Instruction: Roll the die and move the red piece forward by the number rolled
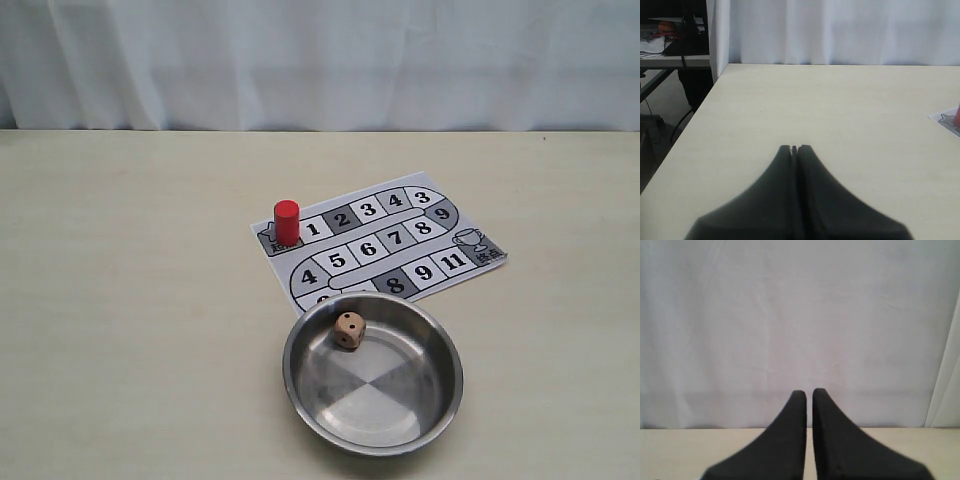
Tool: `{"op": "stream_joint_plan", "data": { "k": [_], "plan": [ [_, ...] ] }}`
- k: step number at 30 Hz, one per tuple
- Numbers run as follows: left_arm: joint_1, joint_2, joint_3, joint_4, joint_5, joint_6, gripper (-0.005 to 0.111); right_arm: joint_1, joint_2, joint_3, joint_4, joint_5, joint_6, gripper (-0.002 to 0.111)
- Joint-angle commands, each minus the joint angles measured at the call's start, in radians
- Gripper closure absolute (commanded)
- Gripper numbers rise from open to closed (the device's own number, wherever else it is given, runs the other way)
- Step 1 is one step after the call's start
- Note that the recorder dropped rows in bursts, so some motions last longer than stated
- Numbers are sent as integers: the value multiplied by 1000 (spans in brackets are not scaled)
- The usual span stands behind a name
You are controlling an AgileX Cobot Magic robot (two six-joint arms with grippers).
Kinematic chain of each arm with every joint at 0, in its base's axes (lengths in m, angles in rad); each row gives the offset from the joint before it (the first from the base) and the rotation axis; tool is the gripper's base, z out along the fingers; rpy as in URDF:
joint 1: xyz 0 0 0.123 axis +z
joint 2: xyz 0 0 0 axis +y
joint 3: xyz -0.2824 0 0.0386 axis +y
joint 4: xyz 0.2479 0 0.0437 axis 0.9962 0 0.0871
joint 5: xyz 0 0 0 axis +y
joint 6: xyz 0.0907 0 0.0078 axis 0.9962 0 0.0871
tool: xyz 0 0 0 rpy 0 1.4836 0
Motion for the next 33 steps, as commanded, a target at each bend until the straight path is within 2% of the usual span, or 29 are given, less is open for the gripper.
{"op": "stream_joint_plan", "data": {
  "k": [1,9,15,20,23,26,31,33],
  "plan": [
    [-1,0,0,1,-9,0,107,-5,20,-3,-10,-40,-7,104],
    [-1,0,0,1,-9,0,107,1,58,-3,-6,-54,-7,104],
    [-1,0,0,1,-9,0,107,1,198,-3,-6,-28,-7,104],
    [-1,0,0,1,-9,0,107,1,320,-93,-4,135,-14,104],
    [-1,0,0,1,-9,0,107,9,393,-147,78,224,-137,104],
    [-1,0,0,1,-9,0,107,76,455,-172,146,273,-294,100],
    [-1,0,0,1,-9,0,107,214,551,-201,153,314,-303,87],
    [-1,0,0,1,-9,0,107,282,613,-236,153,366,-303,78]
  ]
}}
